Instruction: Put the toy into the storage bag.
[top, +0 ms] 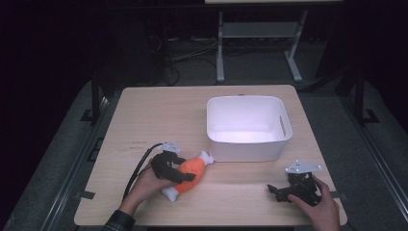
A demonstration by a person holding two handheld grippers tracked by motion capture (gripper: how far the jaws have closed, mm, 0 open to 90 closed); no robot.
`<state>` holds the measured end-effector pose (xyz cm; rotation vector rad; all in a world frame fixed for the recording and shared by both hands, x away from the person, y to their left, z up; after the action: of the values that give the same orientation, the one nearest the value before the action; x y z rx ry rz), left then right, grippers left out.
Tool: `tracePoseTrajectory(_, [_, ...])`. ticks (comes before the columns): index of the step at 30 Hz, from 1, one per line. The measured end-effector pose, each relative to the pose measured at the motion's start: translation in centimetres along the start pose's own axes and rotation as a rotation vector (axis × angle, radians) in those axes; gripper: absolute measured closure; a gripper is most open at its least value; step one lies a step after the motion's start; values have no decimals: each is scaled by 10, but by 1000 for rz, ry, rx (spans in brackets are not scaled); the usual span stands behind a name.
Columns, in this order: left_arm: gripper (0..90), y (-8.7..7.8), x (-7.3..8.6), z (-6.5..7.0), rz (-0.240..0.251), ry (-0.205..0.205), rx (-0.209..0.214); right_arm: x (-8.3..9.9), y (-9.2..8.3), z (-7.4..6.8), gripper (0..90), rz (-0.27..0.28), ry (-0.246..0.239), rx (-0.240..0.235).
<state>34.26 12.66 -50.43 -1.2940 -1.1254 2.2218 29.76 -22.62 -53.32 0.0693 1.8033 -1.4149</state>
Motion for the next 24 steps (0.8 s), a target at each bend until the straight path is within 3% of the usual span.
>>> tracePoseTrajectory(6, [171,5,1,5,-25,9,13,0,0,0,0,0,0,0])
tracePoseTrajectory(10, [242,6,2,8,-30,22,35,0,0,0,0,0,1,0])
tracePoseTrajectory(24, [341,6,2,13,-36,41,78,0,0,0,0,0,0,0])
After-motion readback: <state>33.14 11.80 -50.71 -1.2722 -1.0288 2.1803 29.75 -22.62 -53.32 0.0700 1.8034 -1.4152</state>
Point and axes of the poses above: each handheld gripper's, and its own axes: y roughly forward along the jaws, x roughly out of its underside, z roughly to its right, the point moved 7 cm from there along y, roughly forward along the jaws, and after that the axes turned 6 degrees about -z, right-handed, at the moved point
